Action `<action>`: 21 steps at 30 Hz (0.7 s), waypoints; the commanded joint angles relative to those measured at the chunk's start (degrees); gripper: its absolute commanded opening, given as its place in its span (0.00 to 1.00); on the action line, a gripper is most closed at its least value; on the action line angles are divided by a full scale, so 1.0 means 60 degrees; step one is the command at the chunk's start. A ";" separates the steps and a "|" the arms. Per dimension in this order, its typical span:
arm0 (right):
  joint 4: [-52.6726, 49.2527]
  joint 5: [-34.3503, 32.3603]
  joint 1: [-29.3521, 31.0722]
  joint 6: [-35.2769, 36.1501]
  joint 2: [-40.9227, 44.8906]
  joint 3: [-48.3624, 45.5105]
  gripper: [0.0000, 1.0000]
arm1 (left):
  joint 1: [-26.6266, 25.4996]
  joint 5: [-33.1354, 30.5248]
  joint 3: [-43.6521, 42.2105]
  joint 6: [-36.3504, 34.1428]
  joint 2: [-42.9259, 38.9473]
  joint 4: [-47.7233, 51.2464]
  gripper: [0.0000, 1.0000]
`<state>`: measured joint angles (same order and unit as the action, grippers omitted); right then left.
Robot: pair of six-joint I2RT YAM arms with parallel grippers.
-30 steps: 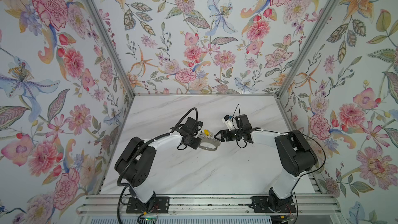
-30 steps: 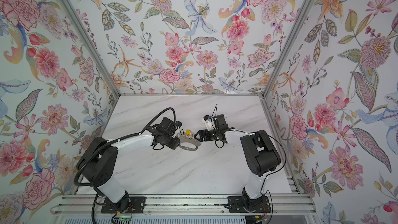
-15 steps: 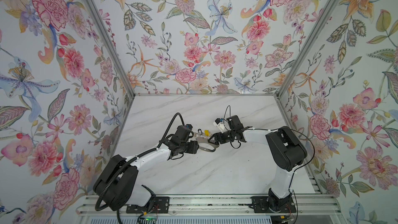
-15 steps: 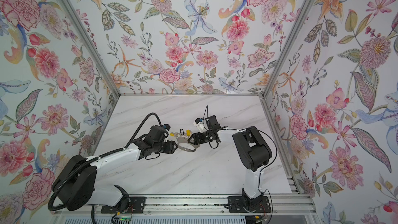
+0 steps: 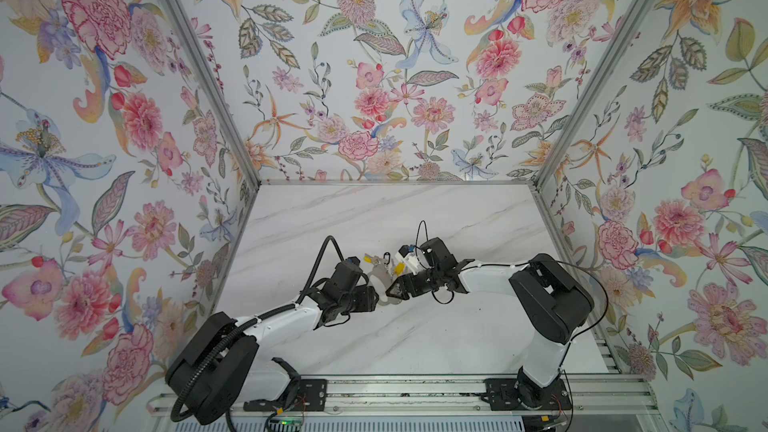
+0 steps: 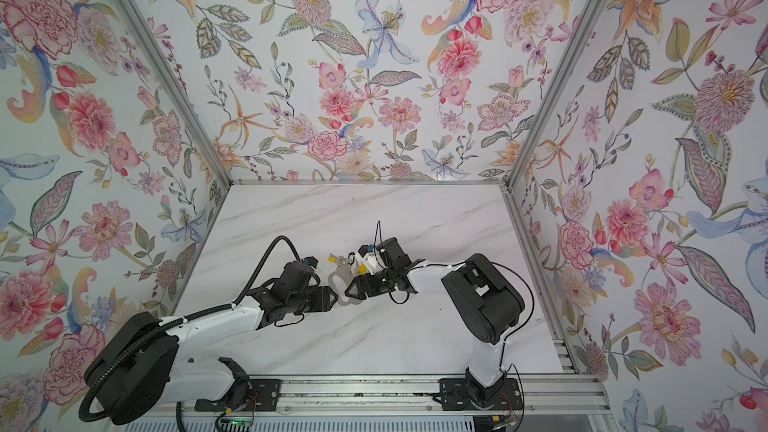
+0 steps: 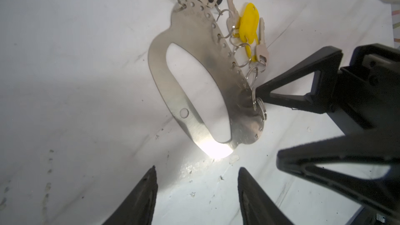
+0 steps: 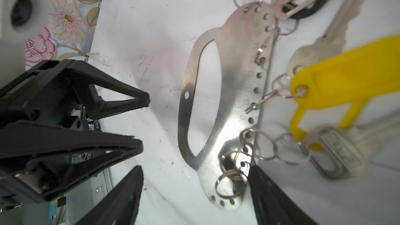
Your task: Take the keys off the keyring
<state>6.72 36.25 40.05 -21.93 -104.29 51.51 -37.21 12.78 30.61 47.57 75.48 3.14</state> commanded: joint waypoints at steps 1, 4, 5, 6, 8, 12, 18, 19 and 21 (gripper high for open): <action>0.0416 -0.1061 0.0028 -0.1155 0.0526 -0.0215 0.79 | -0.0040 -0.0254 -0.0170 0.0432 0.0024 -0.0739 0.60; 0.0022 -0.1905 0.0040 -0.1179 0.0667 -0.0131 0.79 | 0.0124 -0.0324 -0.0153 0.0420 0.0245 -0.0864 0.57; 0.0000 -0.2000 0.0048 -0.1237 0.0641 -0.0119 0.78 | 0.0167 -0.0300 -0.0172 0.0411 0.0302 -0.0952 0.56; 0.0001 -0.2069 0.0058 -0.1301 0.0612 -0.0118 0.78 | 0.0195 -0.0298 -0.0190 0.0419 0.0359 -0.1039 0.55; 0.0110 -0.2019 0.0069 -0.1382 0.0480 -0.0120 0.76 | 0.0223 -0.0347 -0.0176 0.0411 0.0476 -0.1065 0.55; -0.0038 -0.2066 0.0243 -0.1317 0.0173 0.0099 0.71 | 0.0226 -0.0368 -0.0186 0.0469 0.0620 -0.1207 0.52; -0.0120 -0.2331 0.0374 -0.1274 -0.0047 0.0185 0.67 | 0.0240 -0.0401 -0.0370 0.0550 0.0919 -0.1451 0.49; -0.0129 -0.2360 0.0419 -0.1265 -0.0103 0.0210 0.67 | 0.0240 -0.0388 -0.0351 0.0549 0.0987 -0.1475 0.48; -0.0058 -0.2325 0.0487 -0.1293 -0.0221 0.0243 0.66 | 0.0227 -0.0350 -0.0313 0.0525 0.1188 -0.1545 0.48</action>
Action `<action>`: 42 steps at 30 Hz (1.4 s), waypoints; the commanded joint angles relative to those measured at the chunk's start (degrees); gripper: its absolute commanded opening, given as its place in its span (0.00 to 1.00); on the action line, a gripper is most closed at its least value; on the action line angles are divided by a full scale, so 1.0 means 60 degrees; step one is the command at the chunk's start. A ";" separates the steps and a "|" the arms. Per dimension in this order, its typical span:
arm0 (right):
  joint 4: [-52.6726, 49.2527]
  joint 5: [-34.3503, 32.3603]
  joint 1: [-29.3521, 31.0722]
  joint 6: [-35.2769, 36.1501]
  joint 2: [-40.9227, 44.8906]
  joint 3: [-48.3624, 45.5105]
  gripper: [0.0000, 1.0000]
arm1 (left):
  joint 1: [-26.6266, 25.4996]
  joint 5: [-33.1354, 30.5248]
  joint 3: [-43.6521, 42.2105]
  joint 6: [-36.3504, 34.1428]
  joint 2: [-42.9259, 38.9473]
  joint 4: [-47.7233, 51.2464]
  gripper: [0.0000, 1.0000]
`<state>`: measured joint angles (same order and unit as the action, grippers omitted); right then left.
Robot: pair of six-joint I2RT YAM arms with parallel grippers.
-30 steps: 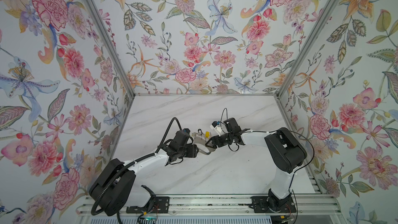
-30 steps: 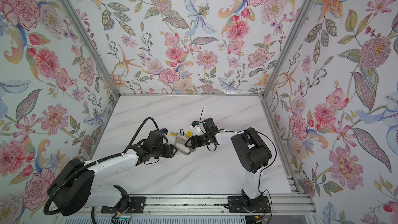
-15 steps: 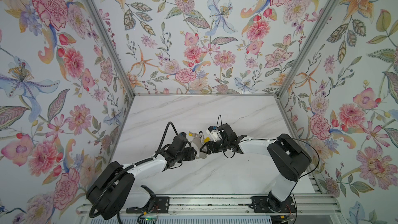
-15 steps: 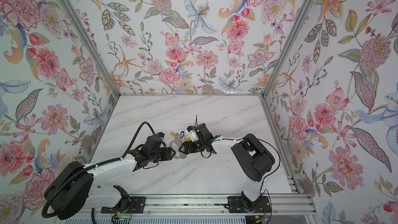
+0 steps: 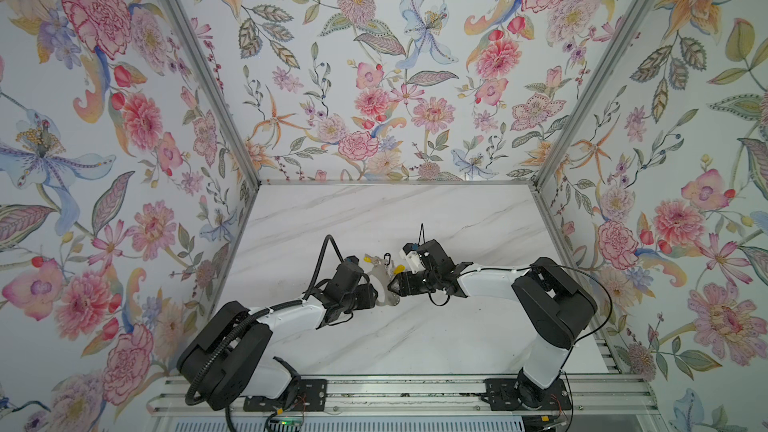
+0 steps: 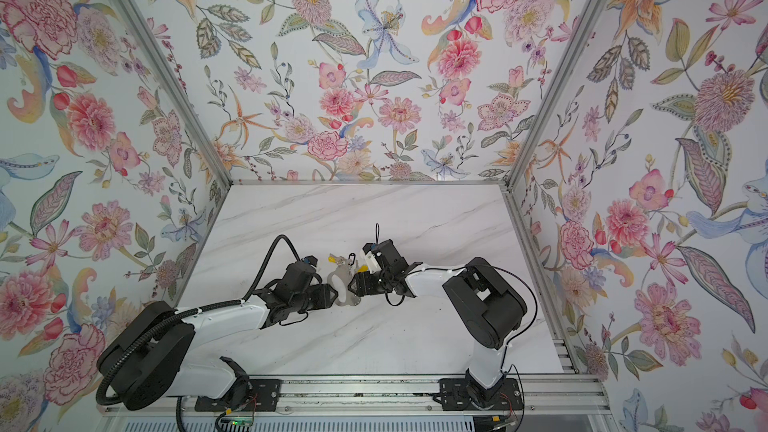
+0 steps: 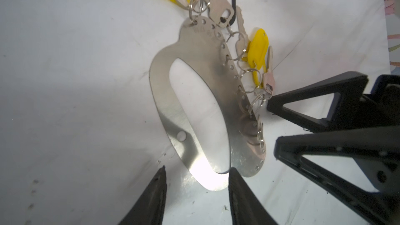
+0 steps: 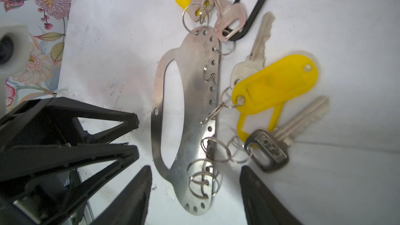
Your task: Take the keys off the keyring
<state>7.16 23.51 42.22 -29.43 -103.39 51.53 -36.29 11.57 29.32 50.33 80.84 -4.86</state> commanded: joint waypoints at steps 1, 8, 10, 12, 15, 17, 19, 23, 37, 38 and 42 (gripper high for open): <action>-0.0079 -0.0163 0.0152 -0.0086 -0.0389 0.0230 0.66 | 0.0087 -0.0131 -0.0099 0.0076 0.0345 -0.0262 0.47; 0.0214 0.0067 0.0180 -0.0257 -0.0543 0.0240 0.65 | 0.0103 -0.0146 -0.0093 0.0021 0.0630 -0.0455 0.41; 0.0456 0.0244 0.0181 -0.0427 -0.0616 0.0208 0.65 | 0.0124 -0.0048 -0.0111 0.0021 0.0810 -0.0625 0.41; 0.0713 0.0378 0.0185 -0.0603 -0.0664 0.0136 0.65 | 0.0152 0.0003 -0.0108 0.0037 0.0913 -0.0787 0.40; 0.1021 0.0559 0.0174 -0.0854 -0.0724 0.0064 0.65 | 0.0229 0.0075 -0.0129 0.0043 0.1090 -0.0998 0.39; 0.1202 0.0643 0.0173 -0.1020 -0.0782 0.0035 0.65 | 0.0283 0.0204 -0.0169 0.0033 0.1263 -0.1161 0.38; 0.1412 0.0745 0.0187 -0.1234 -0.0836 0.0011 0.64 | 0.0292 0.0267 -0.0184 0.0008 0.1376 -0.1254 0.38; 0.2260 0.1223 0.0177 -0.1873 -0.0750 -0.0154 0.64 | 0.0329 0.0470 -0.0291 0.0055 0.1375 -0.1510 0.38; 0.5838 0.2131 -0.0179 -0.4708 -0.0217 -0.0934 0.63 | 0.0598 0.0881 -0.0520 -0.0052 0.1639 -0.1804 0.38; 0.5876 0.2125 -0.0168 -0.4733 -0.0179 -0.0944 0.63 | 0.0607 0.0891 -0.0534 -0.0056 0.1635 -0.1821 0.38; 0.5989 0.2071 -0.0171 -0.4832 -0.0210 -0.1007 0.63 | 0.0698 0.0950 -0.0549 -0.0082 0.1562 -0.1857 0.38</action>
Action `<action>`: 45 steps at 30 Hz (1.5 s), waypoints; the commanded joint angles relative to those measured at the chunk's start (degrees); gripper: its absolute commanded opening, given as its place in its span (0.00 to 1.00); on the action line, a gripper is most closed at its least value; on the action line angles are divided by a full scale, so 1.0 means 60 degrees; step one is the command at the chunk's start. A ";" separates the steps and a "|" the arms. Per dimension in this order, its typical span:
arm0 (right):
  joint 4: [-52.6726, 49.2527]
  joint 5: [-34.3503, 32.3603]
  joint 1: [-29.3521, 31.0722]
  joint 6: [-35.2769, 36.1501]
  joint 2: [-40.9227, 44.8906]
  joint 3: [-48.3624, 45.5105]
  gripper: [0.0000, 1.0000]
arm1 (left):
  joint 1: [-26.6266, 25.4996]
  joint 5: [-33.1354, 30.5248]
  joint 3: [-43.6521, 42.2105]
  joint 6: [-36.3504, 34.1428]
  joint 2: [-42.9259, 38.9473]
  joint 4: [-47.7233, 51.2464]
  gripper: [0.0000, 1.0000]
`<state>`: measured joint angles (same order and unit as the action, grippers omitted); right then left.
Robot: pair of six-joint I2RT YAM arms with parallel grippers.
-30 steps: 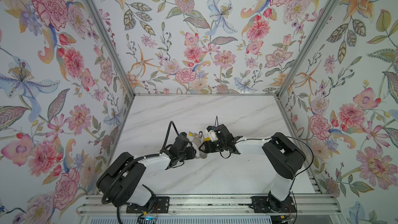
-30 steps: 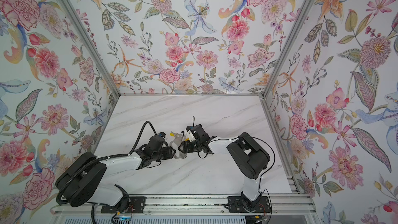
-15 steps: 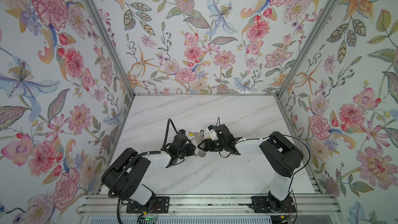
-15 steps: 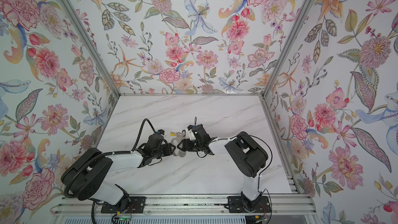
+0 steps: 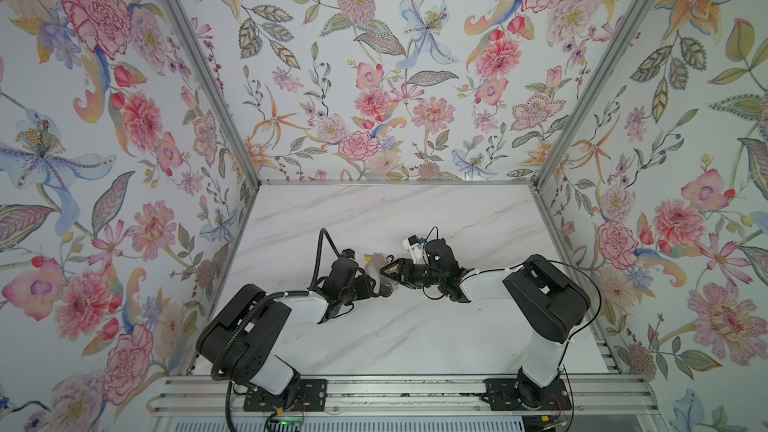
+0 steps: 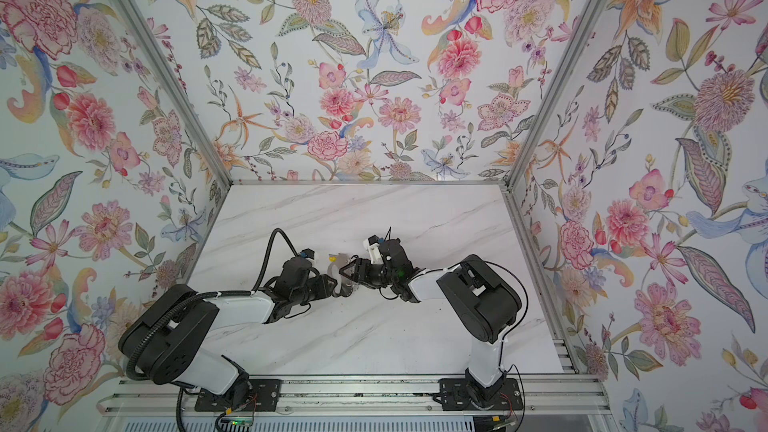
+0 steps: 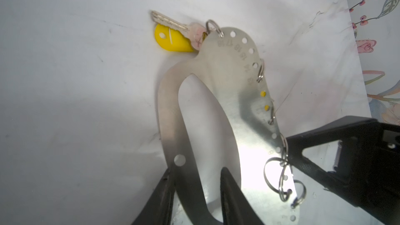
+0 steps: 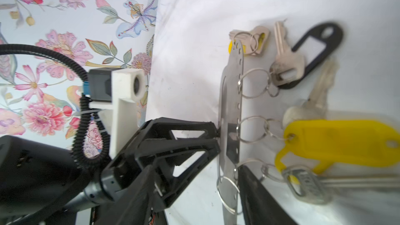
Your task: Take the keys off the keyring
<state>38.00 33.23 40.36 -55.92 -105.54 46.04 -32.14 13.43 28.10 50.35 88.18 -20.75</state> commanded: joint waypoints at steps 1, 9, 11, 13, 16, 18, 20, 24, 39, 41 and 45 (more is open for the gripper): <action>0.1064 0.0466 0.0129 -0.0563 0.0053 -0.0158 0.63 | 0.0024 0.0694 -0.0353 -0.0058 0.0318 0.0727 0.38; 0.1829 0.0481 0.0290 -0.1120 -0.0399 -0.0393 0.62 | 0.0235 0.1014 -0.0531 0.0023 0.0314 0.0377 0.38; 0.1649 0.0447 0.0327 -0.0962 -0.0472 -0.0383 0.62 | 0.0304 0.1085 -0.0590 0.0032 0.0310 0.0296 0.37; 0.0893 0.0277 0.0413 -0.0460 -0.0509 -0.0252 0.61 | 0.0329 0.1100 -0.0590 0.0011 0.0315 0.0306 0.37; 0.0320 0.0106 0.0439 -0.0073 -0.0562 -0.0138 0.61 | 0.0348 0.1144 -0.0574 -0.0019 0.0304 0.0291 0.38; 0.0031 0.0009 0.0466 0.0133 -0.0561 -0.0020 0.59 | 0.0361 0.1173 -0.0553 -0.0027 0.0307 0.0295 0.37; -0.0618 -0.0181 0.0534 0.0534 -0.0567 0.0224 0.55 | 0.0349 0.1199 -0.0543 -0.0063 0.0303 0.0289 0.38; -0.0843 -0.0236 0.0543 0.0663 -0.0724 0.0369 0.44 | 0.0349 0.1170 -0.0531 -0.0151 0.0069 0.0430 0.38; -0.1072 -0.0178 0.0598 0.0832 -0.0757 0.0489 0.07 | 0.0536 0.1167 -0.0386 -0.0442 -0.0669 0.0898 0.39; -0.1116 -0.0192 0.0586 0.0826 -0.0667 0.0473 0.04 | 0.0567 0.1121 -0.0290 -0.0544 -0.0827 0.1121 0.42; -0.1161 -0.0204 0.0568 0.0825 -0.0413 0.0429 0.00 | 0.0676 0.0914 0.0011 -0.0794 -0.1491 0.1868 0.51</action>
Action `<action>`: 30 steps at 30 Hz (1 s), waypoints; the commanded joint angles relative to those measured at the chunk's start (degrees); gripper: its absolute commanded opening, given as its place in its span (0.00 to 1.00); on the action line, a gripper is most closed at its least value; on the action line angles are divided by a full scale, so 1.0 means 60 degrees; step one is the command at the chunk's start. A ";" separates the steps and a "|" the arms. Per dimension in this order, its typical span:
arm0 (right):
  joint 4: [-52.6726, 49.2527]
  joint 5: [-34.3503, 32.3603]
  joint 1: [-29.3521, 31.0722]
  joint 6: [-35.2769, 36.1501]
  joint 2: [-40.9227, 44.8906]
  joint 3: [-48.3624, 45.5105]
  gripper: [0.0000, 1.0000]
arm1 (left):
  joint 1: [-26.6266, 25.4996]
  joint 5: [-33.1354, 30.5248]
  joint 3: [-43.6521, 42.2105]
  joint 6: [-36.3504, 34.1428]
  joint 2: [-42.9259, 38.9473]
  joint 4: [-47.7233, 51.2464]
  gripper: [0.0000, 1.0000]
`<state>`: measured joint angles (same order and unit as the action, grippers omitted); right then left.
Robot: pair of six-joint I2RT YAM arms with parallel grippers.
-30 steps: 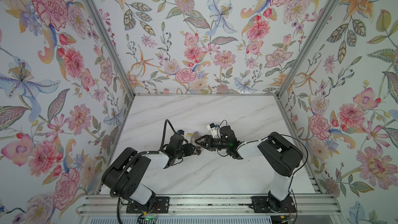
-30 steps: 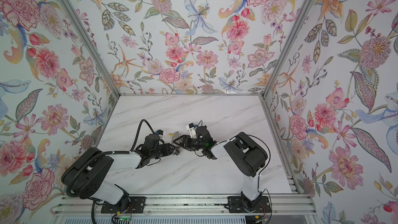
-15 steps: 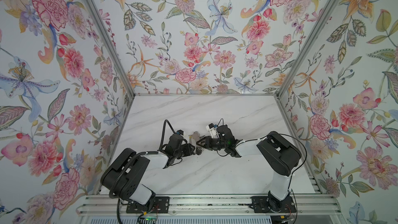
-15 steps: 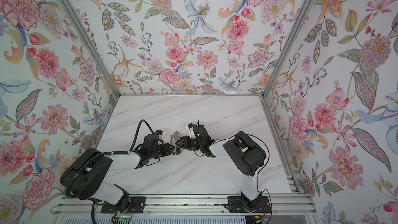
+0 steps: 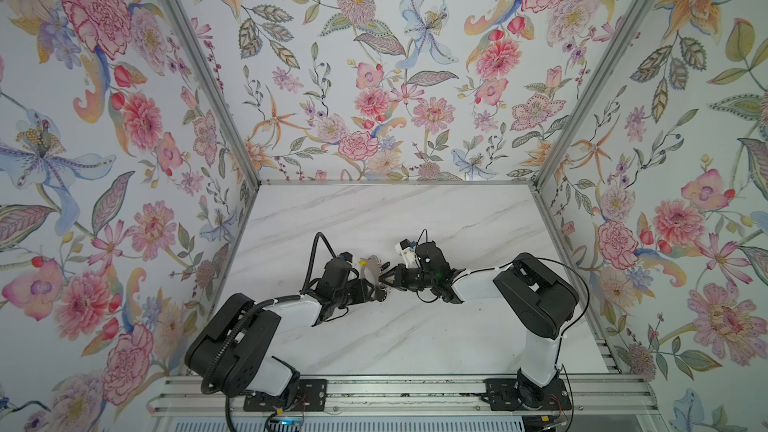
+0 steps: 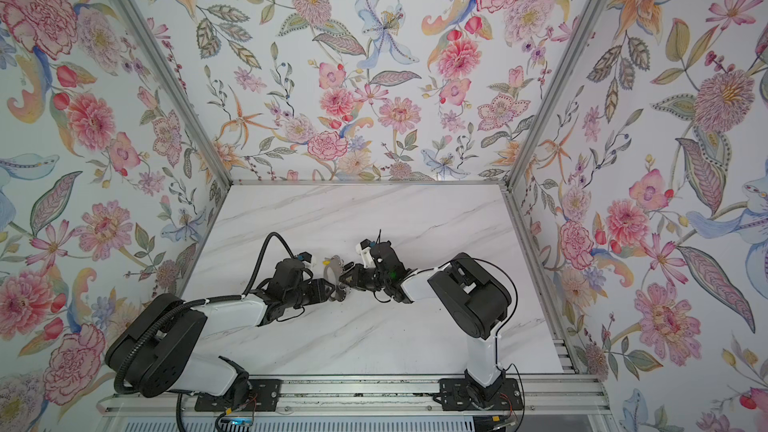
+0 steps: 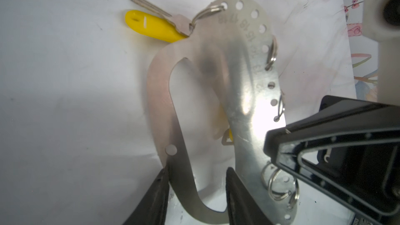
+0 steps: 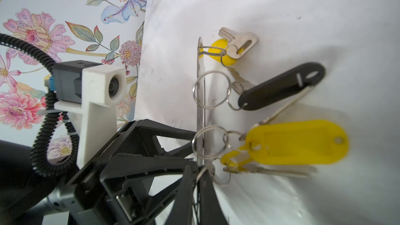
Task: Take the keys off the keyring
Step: 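Raise the plate upright with both grippers, keys hanging down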
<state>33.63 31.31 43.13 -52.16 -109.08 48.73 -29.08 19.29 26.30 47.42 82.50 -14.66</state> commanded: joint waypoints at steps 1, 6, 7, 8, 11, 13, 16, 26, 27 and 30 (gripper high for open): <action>-0.0441 0.0110 0.0086 0.0197 0.0261 -0.0039 0.00 | 0.0226 -0.0128 0.0388 -0.0380 -0.0781 0.1090 0.54; 0.0006 0.0201 -0.0037 -0.0162 0.0714 -0.0199 0.00 | 0.0624 -0.0302 0.0701 -0.0644 -0.2012 0.2062 0.64; 0.0059 0.0241 -0.0053 -0.0222 0.0851 -0.0219 0.00 | 0.0737 -0.0285 0.0762 -0.0681 -0.2286 0.2223 0.66; 0.0131 0.0293 -0.0106 -0.0290 0.0982 -0.0231 0.00 | 0.0854 -0.0263 0.0797 -0.0703 -0.2525 0.2366 0.68; 0.0573 0.0413 -0.0271 -0.0628 0.1371 -0.0286 0.00 | 0.1182 -0.0013 0.0908 -0.0683 -0.3131 0.2486 0.68; 0.0933 0.0480 -0.0405 -0.0939 0.1678 -0.0353 0.00 | 0.1341 0.0234 0.0963 -0.0551 -0.3440 0.2461 0.69; 0.1414 0.0537 -0.0564 -0.1344 0.2074 -0.0372 0.00 | 0.1395 0.0589 0.1080 -0.0261 -0.3815 0.2245 0.69; 0.3059 0.0525 -0.0831 -0.2794 0.3123 -0.0031 0.00 | 0.1438 0.1869 0.1162 0.1518 -0.4313 -0.0148 0.68; 0.3235 0.0551 -0.0853 -0.2931 0.3163 -0.0021 0.00 | 0.1444 0.1960 0.1165 0.1715 -0.4317 -0.0426 0.67; 0.3773 0.0597 -0.0868 -0.3345 0.3234 0.0038 0.00 | 0.1446 0.2270 0.1192 0.2361 -0.4303 -0.1371 0.62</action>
<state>49.65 34.09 38.35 -68.71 -91.13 47.31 -20.88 29.10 31.70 56.05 57.32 -14.57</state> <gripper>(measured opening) 0.067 0.632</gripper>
